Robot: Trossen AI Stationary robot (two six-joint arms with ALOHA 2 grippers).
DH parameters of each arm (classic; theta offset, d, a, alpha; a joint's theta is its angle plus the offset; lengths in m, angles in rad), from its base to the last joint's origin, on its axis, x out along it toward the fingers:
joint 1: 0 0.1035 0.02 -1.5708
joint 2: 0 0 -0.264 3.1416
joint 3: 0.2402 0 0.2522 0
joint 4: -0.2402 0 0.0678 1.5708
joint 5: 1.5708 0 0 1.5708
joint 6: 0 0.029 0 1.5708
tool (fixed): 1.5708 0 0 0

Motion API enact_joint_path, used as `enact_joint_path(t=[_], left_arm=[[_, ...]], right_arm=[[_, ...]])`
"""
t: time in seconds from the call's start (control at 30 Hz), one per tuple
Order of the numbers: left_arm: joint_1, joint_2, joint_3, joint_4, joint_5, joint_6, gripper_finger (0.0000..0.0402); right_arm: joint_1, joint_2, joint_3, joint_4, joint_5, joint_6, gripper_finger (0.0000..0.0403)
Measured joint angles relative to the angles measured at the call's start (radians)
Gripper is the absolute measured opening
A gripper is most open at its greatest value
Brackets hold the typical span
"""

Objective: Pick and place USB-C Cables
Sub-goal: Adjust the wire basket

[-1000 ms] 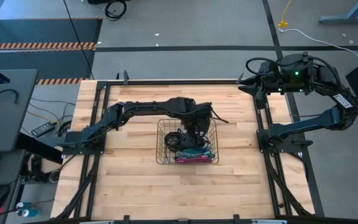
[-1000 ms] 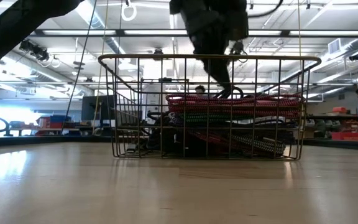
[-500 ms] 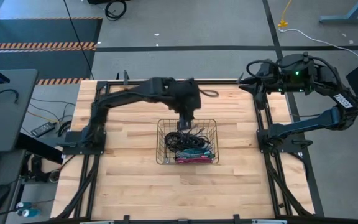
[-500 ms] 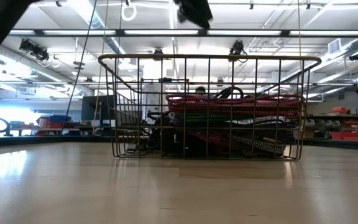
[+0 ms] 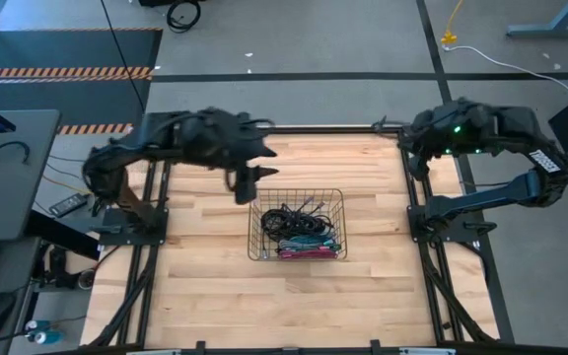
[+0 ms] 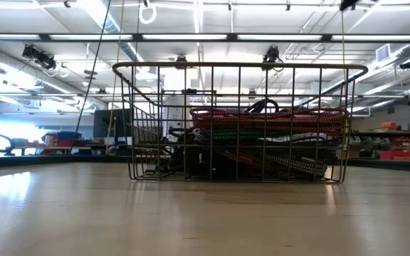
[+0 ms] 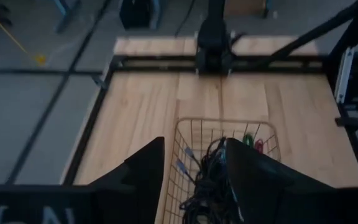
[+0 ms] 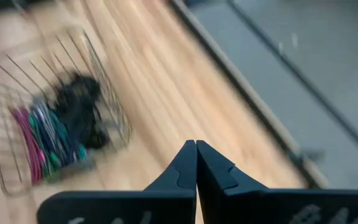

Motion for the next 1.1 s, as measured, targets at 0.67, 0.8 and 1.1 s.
enact_joint_path(t=[0.67,0.8,1.1], left_arm=[[-0.205,-0.143,-0.001,-0.035,-0.247,-0.026,0.0167],[-0.205,-0.142,-0.001,-0.048,-0.25,-0.026,0.0167],[-0.205,-0.142,-0.001,-0.049,-0.25,-0.027,0.0167]], right_arm=[[0.242,-0.078,-1.0,0.765,-0.204,0.535,0.0],[0.255,-0.038,-1.004,0.828,-0.201,0.552,0.0],[0.256,0.064,-1.004,0.99,-0.197,0.516,0.0]])
